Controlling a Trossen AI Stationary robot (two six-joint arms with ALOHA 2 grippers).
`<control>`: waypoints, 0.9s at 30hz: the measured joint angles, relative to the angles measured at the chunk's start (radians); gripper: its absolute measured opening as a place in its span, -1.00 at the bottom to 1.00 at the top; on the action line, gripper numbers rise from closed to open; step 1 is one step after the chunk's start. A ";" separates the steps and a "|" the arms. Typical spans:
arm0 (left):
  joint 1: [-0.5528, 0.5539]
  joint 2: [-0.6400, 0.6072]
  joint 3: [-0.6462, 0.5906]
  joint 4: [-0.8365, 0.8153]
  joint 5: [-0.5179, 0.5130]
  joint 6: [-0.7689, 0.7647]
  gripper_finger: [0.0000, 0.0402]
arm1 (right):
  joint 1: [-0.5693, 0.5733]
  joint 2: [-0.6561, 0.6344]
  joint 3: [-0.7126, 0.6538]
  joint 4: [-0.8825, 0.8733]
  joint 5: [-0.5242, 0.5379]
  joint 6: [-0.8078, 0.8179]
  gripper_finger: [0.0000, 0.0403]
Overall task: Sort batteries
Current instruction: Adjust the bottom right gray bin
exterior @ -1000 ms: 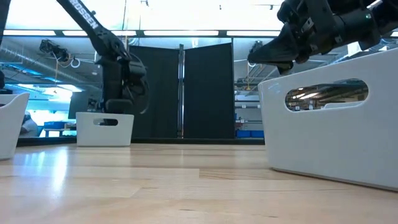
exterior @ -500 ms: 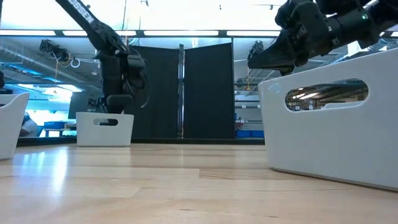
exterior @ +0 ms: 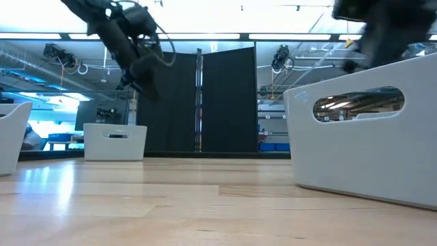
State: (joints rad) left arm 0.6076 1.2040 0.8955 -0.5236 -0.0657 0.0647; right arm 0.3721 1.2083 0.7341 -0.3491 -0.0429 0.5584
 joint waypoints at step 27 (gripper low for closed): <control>-0.198 -0.070 -0.015 0.043 -0.041 -0.082 -0.40 | 0.130 0.095 -0.001 -0.390 -0.165 0.279 -0.94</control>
State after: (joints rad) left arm 0.4099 1.1343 0.8803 -0.4805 -0.1066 -0.0177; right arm 0.5026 1.3035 0.7334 -0.7387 -0.2081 0.8373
